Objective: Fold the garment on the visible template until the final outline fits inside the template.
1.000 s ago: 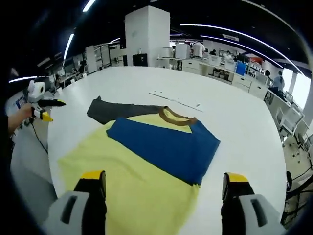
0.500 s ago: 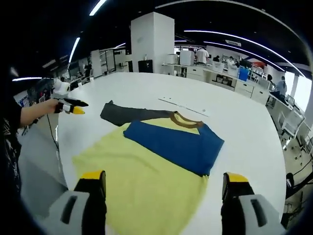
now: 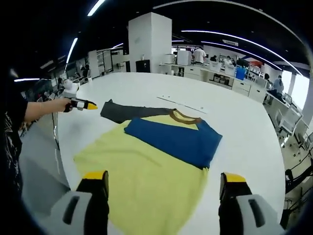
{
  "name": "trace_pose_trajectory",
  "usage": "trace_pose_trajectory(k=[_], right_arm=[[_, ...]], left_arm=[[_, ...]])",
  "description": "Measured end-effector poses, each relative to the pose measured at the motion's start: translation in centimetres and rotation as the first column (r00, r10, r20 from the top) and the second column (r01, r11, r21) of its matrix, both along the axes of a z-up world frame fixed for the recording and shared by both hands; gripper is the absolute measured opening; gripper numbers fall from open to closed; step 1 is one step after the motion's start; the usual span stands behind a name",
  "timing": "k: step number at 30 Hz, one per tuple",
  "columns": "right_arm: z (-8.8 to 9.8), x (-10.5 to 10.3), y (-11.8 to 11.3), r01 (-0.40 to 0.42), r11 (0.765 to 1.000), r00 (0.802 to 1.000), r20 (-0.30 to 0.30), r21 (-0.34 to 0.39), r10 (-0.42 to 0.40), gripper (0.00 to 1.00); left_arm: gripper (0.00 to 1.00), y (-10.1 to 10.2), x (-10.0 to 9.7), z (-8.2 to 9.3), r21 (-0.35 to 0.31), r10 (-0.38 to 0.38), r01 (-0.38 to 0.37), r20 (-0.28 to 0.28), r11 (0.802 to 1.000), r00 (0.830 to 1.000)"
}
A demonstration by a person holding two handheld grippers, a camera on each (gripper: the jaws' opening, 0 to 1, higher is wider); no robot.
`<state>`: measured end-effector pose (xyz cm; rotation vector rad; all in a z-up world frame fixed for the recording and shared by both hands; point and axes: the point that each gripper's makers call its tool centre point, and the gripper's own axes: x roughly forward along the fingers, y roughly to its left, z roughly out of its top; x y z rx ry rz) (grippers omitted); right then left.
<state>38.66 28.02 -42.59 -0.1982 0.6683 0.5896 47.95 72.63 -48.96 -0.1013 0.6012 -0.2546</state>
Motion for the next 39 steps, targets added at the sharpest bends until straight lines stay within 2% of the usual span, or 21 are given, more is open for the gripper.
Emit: trace_pose_trajectory(k=[5, 9, 11, 17, 24, 28, 34, 39], right_arm=[[-0.2, -0.2, 0.1, -0.010, 1.000, 1.000, 0.003, -0.017, 0.010, 0.94], [-0.5, -0.2, -0.1, 0.001, 1.000, 1.000, -0.006, -0.013, -0.001, 0.92], [-0.5, -0.2, -0.1, 0.003, 1.000, 1.000, -0.006, -0.012, -0.003, 0.91], [-0.5, 0.1, -0.6, 0.018, 1.000, 1.000, 0.002, -0.016, -0.018, 0.89], [-0.5, 0.1, -0.8, 0.027, 0.999, 1.000, 0.003, -0.017, -0.027, 0.87], [-0.5, 0.1, -0.7, 0.023, 1.000, 1.000, 0.003, -0.019, -0.023, 0.86], [-0.6, 0.0, -0.5, 0.017, 1.000, 1.000, 0.002, -0.026, -0.017, 0.86], [-0.5, -0.1, -0.3, 0.011, 1.000, 1.000, 0.003, -0.025, -0.011, 0.86]], left_arm=[[0.35, 0.6, 1.0, -0.9, -0.009, 0.030, -0.031, -0.019, 0.999, 0.999], [0.31, 1.3, 1.8, -1.7, -0.018, 0.078, -0.079, -0.042, 0.997, 0.996], [0.27, 1.6, 2.1, -2.2, -0.002, 0.091, -0.091, -0.059, 0.996, 0.994], [0.18, 1.4, 2.4, -3.1, -0.002, 0.093, -0.093, -0.078, 0.996, 0.993], [0.12, 1.1, 2.5, -3.8, 0.010, 0.086, -0.085, -0.103, 0.996, 0.991], [0.01, 1.0, 2.4, -4.2, 0.018, 0.077, -0.075, -0.121, 0.997, 0.990], [0.00, 0.9, 2.6, -4.0, 0.048, 0.060, -0.056, -0.108, 0.997, 0.992], [0.00, 0.7, 2.9, -2.9, 0.049, 0.044, -0.040, -0.075, 0.998, 0.996]])
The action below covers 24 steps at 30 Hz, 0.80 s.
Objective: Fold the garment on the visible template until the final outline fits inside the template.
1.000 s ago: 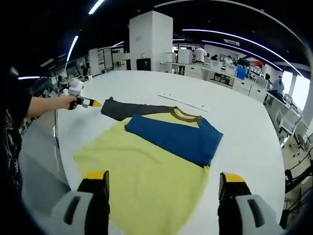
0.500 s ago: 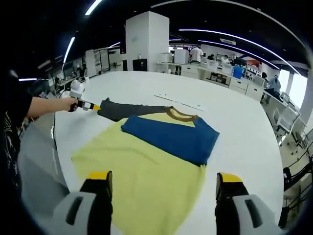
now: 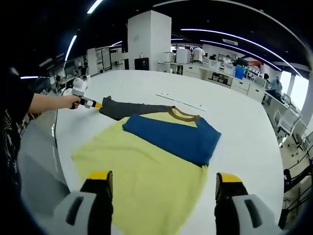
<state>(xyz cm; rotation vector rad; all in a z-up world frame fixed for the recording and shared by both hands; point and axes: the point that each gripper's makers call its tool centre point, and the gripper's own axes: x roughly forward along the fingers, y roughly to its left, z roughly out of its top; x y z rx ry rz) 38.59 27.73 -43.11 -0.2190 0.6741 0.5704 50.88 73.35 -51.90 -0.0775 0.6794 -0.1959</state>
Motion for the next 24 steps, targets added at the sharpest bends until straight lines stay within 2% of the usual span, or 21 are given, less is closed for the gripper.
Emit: trace_pose_trajectory(k=[7, 12, 16, 20, 24], right_arm=[[0.1, -0.3, 0.3, -0.006, 1.000, 1.000, -0.004, 0.004, 0.006, 0.87], [0.2, -0.5, 0.6, -0.014, 1.000, 1.000, 0.000, 0.012, 0.014, 0.87], [0.3, -0.8, 0.8, -0.018, 1.000, 1.000, -0.001, 0.019, 0.018, 0.89], [0.4, -1.0, 0.6, -0.010, 1.000, 1.000, -0.004, 0.013, 0.010, 0.94], [0.6, -1.3, 0.5, -0.006, 1.000, 1.000, -0.002, 0.018, 0.006, 0.96]], left_arm=[[0.00, -0.3, 0.6, 2.2, -0.012, -0.016, 0.017, 0.042, 1.000, 0.999], [0.00, -1.1, 1.2, 4.0, 0.014, -0.056, 0.055, 0.077, 0.998, 0.995], [0.00, -2.1, 1.8, 5.3, 0.010, -0.079, 0.079, 0.101, 0.997, 0.992], [0.00, -2.5, 2.3, 5.9, 0.087, -0.121, 0.112, 0.101, 0.990, 0.987], [0.00, -3.5, 2.8, 6.7, 0.081, -0.136, 0.128, 0.113, 0.989, 0.984]])
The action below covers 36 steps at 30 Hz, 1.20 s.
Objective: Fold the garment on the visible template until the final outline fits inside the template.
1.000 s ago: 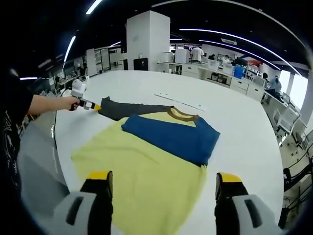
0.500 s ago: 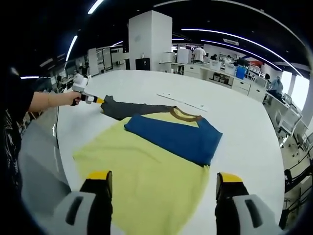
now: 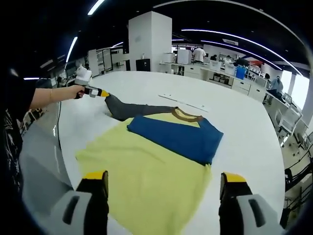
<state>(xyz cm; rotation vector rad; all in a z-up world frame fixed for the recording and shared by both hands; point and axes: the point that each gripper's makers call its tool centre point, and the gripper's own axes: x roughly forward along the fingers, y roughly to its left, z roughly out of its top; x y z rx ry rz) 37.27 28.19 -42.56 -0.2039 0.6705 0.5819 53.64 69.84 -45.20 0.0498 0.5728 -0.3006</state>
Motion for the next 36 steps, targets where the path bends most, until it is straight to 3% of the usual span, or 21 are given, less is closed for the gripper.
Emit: trace_pose_trajectory(k=[16, 26, 36], right_arm=[[0.2, -1.0, -0.3, 0.005, 1.000, 1.000, 0.000, 0.023, -0.005, 0.99], [-0.3, -1.7, -0.8, 0.011, 1.000, 1.000, -0.005, 0.021, -0.010, 0.99], [-0.7, -2.5, -1.6, 0.027, 1.000, 1.000, -0.013, 0.013, -0.027, 0.99]], left_arm=[[0.00, -4.8, 1.5, 3.4, 0.003, -0.087, 0.087, 0.058, 0.996, 0.995], [0.00, -9.6, 2.4, 5.5, -0.004, -0.157, 0.158, 0.098, 0.987, 0.983], [0.00, -13.8, 2.7, 5.5, -0.007, -0.222, 0.224, 0.097, 0.975, 0.970]])
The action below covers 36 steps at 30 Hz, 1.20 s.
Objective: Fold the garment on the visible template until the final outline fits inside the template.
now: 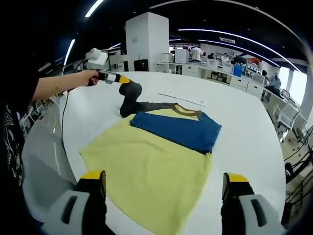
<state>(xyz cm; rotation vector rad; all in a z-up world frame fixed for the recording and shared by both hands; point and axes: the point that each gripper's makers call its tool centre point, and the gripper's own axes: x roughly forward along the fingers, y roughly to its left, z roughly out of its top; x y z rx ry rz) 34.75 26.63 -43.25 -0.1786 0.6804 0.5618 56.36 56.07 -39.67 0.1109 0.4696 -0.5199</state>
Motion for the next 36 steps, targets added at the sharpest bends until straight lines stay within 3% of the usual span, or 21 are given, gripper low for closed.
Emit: trace_pose_trajectory(k=[8, 23, 30, 36], right_arm=[[-0.9, -0.9, -0.3, 0.014, 1.000, 0.999, -0.032, -0.003, -0.014, 0.99], [-1.2, -1.2, -0.4, 0.036, 0.999, 0.999, -0.036, 0.001, -0.036, 0.99], [-1.4, -1.0, -0.4, 0.041, 0.999, 0.998, -0.045, -0.001, -0.041, 0.99], [-1.9, -1.1, -0.5, 0.045, 0.999, 0.997, -0.060, -0.003, -0.045, 0.99]], left_arm=[[0.00, -3.1, 0.1, 0.0, 0.000, -0.049, 0.049, 0.006, 0.999, 0.999], [0.00, -8.9, 0.1, -0.4, 0.001, -0.150, 0.150, 0.005, 0.989, 0.989], [0.00, -11.2, -0.2, -1.4, -0.002, -0.177, 0.177, -0.005, 0.984, 0.984], [0.00, -13.6, -1.3, -3.0, 0.038, -0.228, 0.229, -0.018, 0.973, 0.973]])
